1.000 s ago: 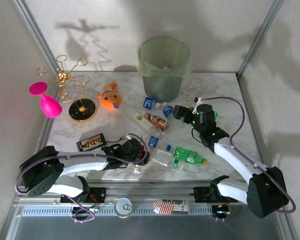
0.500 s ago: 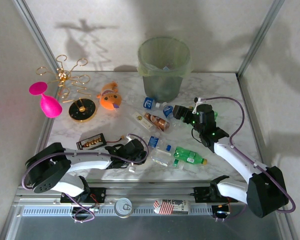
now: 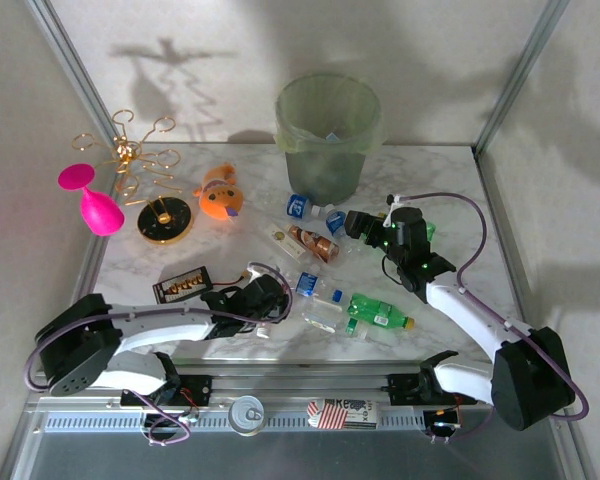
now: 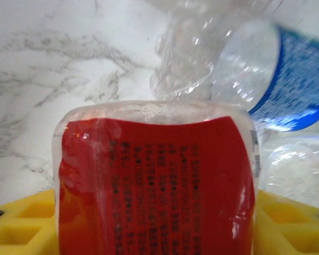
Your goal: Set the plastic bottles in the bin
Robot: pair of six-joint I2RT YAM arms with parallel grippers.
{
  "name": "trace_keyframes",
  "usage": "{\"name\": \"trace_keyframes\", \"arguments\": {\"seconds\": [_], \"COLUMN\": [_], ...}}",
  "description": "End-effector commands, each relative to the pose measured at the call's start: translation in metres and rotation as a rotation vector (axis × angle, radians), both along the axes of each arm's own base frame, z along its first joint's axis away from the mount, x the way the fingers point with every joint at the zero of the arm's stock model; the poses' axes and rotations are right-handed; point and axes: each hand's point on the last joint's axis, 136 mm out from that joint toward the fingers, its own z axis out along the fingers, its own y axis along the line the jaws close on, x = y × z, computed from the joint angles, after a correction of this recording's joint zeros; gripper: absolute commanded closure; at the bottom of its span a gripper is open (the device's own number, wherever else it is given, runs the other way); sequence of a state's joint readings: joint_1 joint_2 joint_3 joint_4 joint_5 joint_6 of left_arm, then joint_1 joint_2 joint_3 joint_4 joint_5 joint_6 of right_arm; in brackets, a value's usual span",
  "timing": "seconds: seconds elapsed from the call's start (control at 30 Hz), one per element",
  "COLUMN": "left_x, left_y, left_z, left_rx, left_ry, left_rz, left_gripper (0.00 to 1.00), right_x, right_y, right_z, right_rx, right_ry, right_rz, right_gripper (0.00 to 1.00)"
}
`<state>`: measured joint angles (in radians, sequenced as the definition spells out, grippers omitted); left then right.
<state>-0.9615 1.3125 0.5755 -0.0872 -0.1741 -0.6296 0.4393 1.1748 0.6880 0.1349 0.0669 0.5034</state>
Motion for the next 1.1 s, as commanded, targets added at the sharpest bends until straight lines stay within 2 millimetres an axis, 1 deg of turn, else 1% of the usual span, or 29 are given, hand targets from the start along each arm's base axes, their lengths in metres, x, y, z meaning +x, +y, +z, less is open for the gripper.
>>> {"name": "trace_keyframes", "arguments": {"seconds": [0.0, 0.13, 0.3, 0.4, 0.57, 0.63, 0.73, 0.9, 0.93, 1.0, 1.07], "left_x": [0.016, 0.033, 0.058, 0.077, 0.11, 0.126, 0.15, 0.193, 0.203, 0.221, 0.241], "left_y": [-0.004, -0.008, -0.014, -0.017, -0.028, -0.036, -0.048, -0.071, -0.076, -0.084, -0.091], "left_z": [0.047, 0.091, 0.145, 0.175, 0.236, 0.261, 0.29, 0.319, 0.32, 0.329, 0.33], "left_rx": [-0.074, -0.164, -0.254, -0.292, -0.368, -0.378, -0.374, -0.359, -0.349, -0.343, -0.333], "left_ry": [-0.1, -0.187, -0.311, -0.387, -0.542, -0.6, -0.656, -0.709, -0.71, -0.717, -0.713], "left_rz": [0.054, 0.083, 0.102, 0.115, 0.109, 0.092, 0.069, 0.023, 0.016, 0.004, -0.001], "left_gripper": [0.53, 0.62, 0.83, 1.0, 1.0, 1.0, 1.0, 1.0, 1.0, 1.0, 1.0], "right_x": [0.004, 0.002, -0.001, -0.004, -0.009, -0.011, -0.015, -0.022, -0.023, -0.025, -0.026], "right_y": [0.004, 0.004, 0.003, 0.001, -0.001, -0.003, -0.005, -0.008, -0.008, -0.009, -0.01], "right_z": [0.008, 0.007, 0.003, 0.002, 0.005, 0.006, 0.007, 0.007, 0.007, 0.006, 0.006], "right_rx": [0.021, 0.03, 0.031, 0.033, 0.04, 0.046, 0.056, 0.072, 0.074, 0.076, 0.078], "right_ry": [-0.025, -0.027, -0.027, -0.03, -0.04, -0.046, -0.05, -0.054, -0.055, -0.055, -0.054], "right_rz": [0.001, 0.006, 0.007, 0.005, 0.001, 0.001, -0.006, -0.008, -0.01, -0.01, -0.01], "right_gripper": [0.01, 0.01, 0.01, 0.01, 0.01, 0.01, 0.01, 0.01, 0.01, 0.01, 0.01]}}
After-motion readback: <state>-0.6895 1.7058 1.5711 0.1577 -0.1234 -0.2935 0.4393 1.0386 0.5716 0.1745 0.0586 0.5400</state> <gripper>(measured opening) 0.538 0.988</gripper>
